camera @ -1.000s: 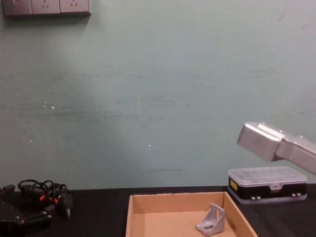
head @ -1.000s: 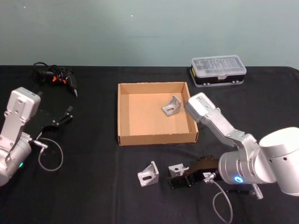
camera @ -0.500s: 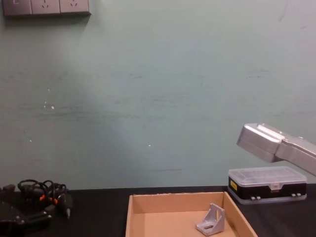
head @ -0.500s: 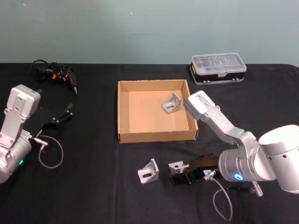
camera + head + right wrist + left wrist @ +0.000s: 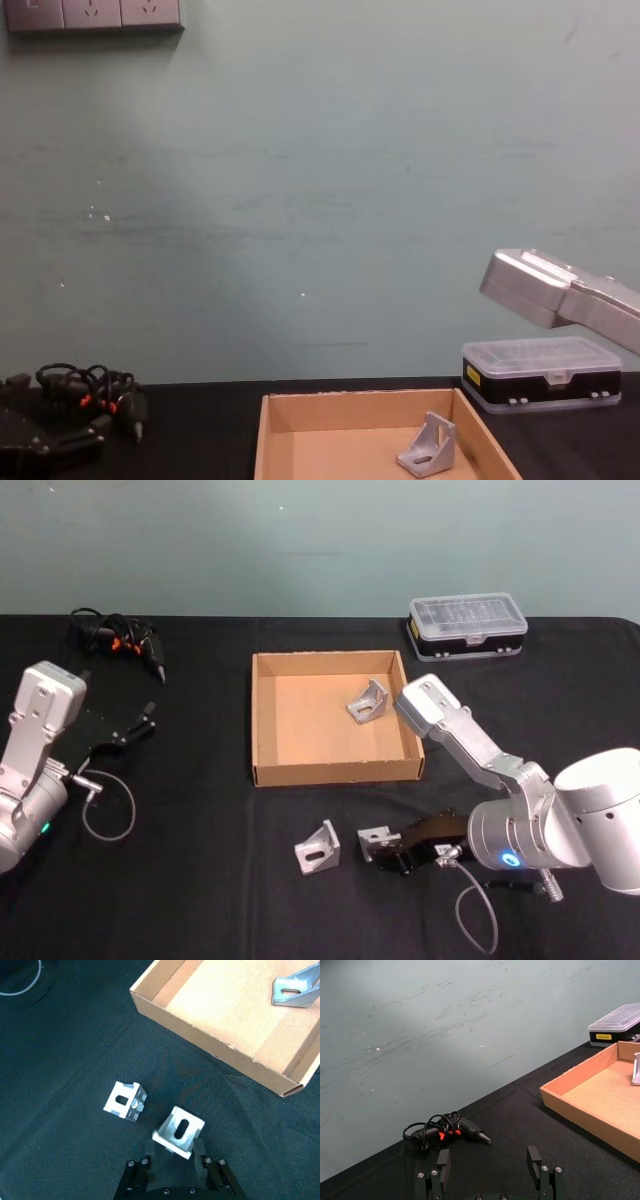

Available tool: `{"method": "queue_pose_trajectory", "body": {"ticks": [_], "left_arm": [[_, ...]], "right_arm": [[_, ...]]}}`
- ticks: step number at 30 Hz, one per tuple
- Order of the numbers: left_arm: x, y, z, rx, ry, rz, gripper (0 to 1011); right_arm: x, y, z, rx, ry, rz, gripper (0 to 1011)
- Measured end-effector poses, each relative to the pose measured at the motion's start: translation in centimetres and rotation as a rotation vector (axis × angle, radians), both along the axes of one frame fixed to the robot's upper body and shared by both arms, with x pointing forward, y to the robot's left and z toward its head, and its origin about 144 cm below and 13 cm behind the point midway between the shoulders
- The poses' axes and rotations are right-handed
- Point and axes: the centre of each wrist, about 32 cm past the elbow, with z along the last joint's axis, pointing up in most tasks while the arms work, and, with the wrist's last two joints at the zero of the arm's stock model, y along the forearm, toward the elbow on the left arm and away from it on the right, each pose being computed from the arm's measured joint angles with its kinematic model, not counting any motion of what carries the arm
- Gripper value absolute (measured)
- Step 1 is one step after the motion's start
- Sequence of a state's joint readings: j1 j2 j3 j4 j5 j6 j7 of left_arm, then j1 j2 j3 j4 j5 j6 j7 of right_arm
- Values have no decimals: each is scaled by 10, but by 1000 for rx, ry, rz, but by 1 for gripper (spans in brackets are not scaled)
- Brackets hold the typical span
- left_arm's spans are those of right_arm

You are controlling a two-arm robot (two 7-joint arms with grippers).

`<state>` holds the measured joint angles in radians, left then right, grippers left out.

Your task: Use one hand to pick up the angle iron from the table and place it into the box.

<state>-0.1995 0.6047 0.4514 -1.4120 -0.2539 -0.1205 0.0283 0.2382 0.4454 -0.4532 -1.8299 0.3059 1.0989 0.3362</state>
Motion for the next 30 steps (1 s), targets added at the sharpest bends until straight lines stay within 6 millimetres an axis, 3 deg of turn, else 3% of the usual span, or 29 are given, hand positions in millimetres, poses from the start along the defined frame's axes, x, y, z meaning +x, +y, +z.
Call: {"method": "queue_pose_trajectory", "body": {"ticks": [5,6,14,30], "left_arm": [[0,0,0,0,0,0,1000],[0,0,0,0,0,0,1000],[0,0,0,0,0,0,1000],[0,0,0,0,0,0,1000]], "right_arm": [[0,0,0,1,0,1,369],[0,0,0,1,-1,1,300],[0,0,0,1,-1,1,80],[-2,0,2,3,-22,9,51]]}}
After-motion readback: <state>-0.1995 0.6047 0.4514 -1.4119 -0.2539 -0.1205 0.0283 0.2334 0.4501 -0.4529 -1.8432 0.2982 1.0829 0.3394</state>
